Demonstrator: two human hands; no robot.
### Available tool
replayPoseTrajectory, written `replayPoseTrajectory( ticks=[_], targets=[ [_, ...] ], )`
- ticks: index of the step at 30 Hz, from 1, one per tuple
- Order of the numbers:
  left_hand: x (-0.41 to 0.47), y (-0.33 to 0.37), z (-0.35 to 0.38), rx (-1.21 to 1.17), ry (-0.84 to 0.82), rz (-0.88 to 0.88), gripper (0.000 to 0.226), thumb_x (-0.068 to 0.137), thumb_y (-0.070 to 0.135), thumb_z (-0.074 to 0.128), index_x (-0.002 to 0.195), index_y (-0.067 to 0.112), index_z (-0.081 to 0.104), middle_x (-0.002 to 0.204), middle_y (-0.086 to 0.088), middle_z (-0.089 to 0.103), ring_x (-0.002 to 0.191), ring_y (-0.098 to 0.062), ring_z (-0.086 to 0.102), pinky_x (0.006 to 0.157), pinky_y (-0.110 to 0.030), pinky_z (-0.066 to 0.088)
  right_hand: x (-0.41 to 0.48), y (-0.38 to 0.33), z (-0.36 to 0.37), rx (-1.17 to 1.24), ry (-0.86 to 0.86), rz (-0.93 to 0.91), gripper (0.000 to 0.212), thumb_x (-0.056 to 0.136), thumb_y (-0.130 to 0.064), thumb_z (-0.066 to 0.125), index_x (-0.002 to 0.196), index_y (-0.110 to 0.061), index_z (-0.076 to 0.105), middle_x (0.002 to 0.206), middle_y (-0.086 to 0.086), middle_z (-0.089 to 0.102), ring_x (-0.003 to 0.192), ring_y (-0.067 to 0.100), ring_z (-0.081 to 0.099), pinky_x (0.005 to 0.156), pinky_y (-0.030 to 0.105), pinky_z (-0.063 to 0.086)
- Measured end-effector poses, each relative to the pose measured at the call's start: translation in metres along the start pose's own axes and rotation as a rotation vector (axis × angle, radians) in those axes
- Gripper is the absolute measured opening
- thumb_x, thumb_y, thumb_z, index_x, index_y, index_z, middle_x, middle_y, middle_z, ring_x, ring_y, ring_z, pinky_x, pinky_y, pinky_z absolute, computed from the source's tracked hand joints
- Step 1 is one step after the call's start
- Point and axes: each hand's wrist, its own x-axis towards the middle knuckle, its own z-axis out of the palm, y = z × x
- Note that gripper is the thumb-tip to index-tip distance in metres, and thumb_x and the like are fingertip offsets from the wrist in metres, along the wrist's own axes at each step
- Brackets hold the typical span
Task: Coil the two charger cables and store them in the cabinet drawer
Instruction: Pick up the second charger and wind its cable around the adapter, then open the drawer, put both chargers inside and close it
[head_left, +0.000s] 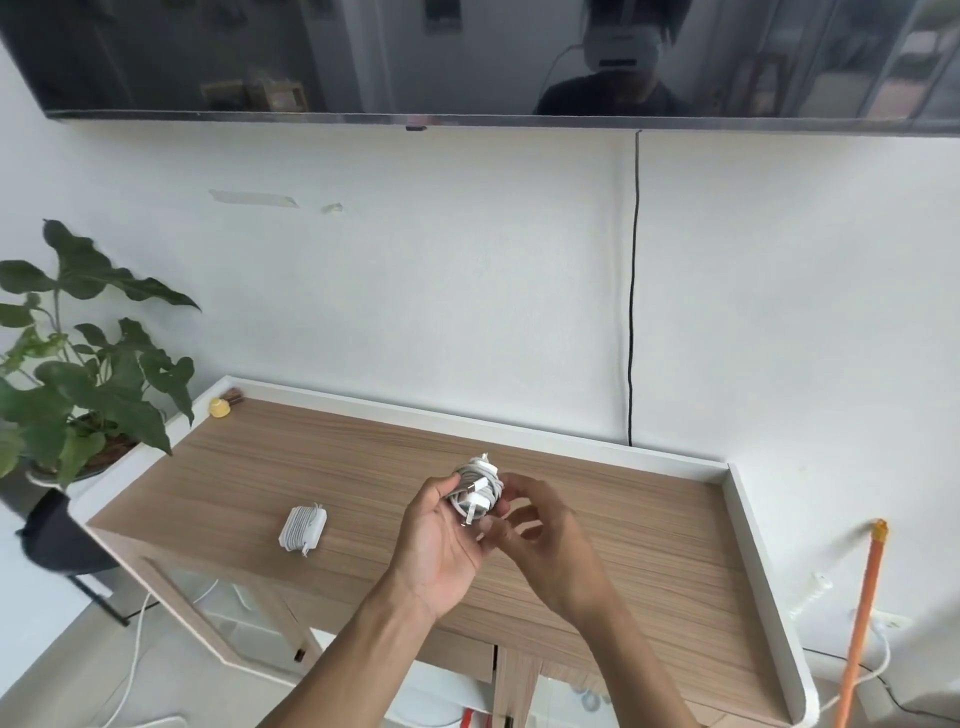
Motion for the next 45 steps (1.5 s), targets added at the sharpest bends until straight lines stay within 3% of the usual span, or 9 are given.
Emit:
replayPoseTrajectory(
  ticks=[4,9,13,17,23,30,38,41,45],
  targets=[
    [-0.007,0.011,-0.022,0.034,0.061,0.029,0.035,0.088,0.027,0.044,0.112,0.009,0.063,0.089,-0.012,0.065,0.072,-0.019,0.055,0.075,-0.035,0.044,0.010,0.003,0.026,-0.025,-0.035,-0.033,0.036,0.084,-0.018,0.072,0.115,-0.031,0.059,0.099,-0.008,0.066,0.082,0.003,0.062,0.066,0.012,0.049],
    [-0.009,0.034,-0.062,0.177,0.137,0.041,0.038,0.085,0.030,0.050,0.113,0.009,0.064,0.101,-0.014,0.066,0.080,-0.020,0.060,0.079,-0.035,0.048,0.023,0.009,0.066,-0.072,-0.036,-0.113,0.038,0.083,-0.020,0.072,0.101,-0.047,0.053,0.098,-0.012,0.065,0.080,0.007,0.064,0.066,0.021,0.053],
    [-0.001,0.053,-0.101,0.351,0.283,-0.001,0.028,0.096,0.027,0.046,0.100,0.014,0.070,0.091,-0.006,0.069,0.075,-0.016,0.063,0.074,-0.033,0.046,0.040,0.023,0.100,-0.175,-0.035,-0.171,0.027,0.081,-0.036,0.065,0.107,-0.031,0.060,0.103,-0.018,0.058,0.078,0.007,0.064,0.064,0.026,0.054],
    [0.013,0.080,-0.137,0.376,0.331,-0.055,0.027,0.098,0.023,0.044,0.097,0.013,0.069,0.088,-0.006,0.070,0.076,-0.017,0.063,0.072,-0.032,0.046,0.068,0.033,0.136,-0.211,-0.103,-0.135,0.028,0.080,-0.035,0.065,0.106,-0.028,0.058,0.106,-0.017,0.058,0.083,0.006,0.064,0.066,0.029,0.056],
    [0.043,0.119,-0.188,0.340,0.298,-0.114,0.023,0.097,0.020,0.048,0.096,0.010,0.069,0.081,-0.005,0.070,0.076,-0.018,0.061,0.074,-0.033,0.047,0.108,0.040,0.179,-0.204,-0.199,-0.001,0.054,0.082,-0.032,0.071,0.129,-0.035,0.045,0.113,-0.022,0.054,0.092,0.004,0.062,0.074,0.020,0.055],
    [0.080,0.130,-0.251,0.496,0.341,-0.243,0.032,0.099,0.030,0.047,0.110,0.007,0.066,0.106,-0.013,0.068,0.094,-0.023,0.063,0.090,-0.041,0.051,0.138,0.071,0.218,-0.454,-0.199,-0.015,0.047,0.079,-0.034,0.073,0.122,-0.026,0.058,0.116,-0.012,0.053,0.089,0.001,0.060,0.072,0.018,0.051],
    [0.088,0.149,-0.298,0.660,0.630,-0.015,0.022,0.096,0.009,0.041,0.109,0.010,0.059,0.087,-0.008,0.064,0.063,-0.019,0.058,0.058,-0.031,0.048,0.160,0.102,0.252,-0.923,-0.264,0.216,0.052,0.078,-0.044,0.067,0.121,-0.020,0.050,0.123,-0.004,0.049,0.102,0.021,0.060,0.080,0.033,0.049],
    [0.087,0.162,-0.315,0.852,0.656,0.086,0.023,0.094,0.016,0.046,0.112,0.016,0.060,0.098,-0.008,0.068,0.075,-0.019,0.066,0.070,-0.037,0.056,0.165,0.111,0.268,-1.005,-0.381,0.268,0.052,0.078,-0.045,0.065,0.119,-0.017,0.048,0.121,0.000,0.048,0.101,0.026,0.061,0.076,0.034,0.045],
    [0.086,0.181,-0.338,1.108,0.651,0.114,0.028,0.096,0.024,0.046,0.120,0.017,0.058,0.109,-0.006,0.069,0.099,-0.025,0.065,0.090,-0.042,0.051,0.167,0.121,0.287,-1.014,-0.410,0.345,0.051,0.080,-0.041,0.066,0.119,-0.013,0.049,0.121,0.003,0.047,0.103,0.028,0.060,0.076,0.036,0.045]
  ],
)
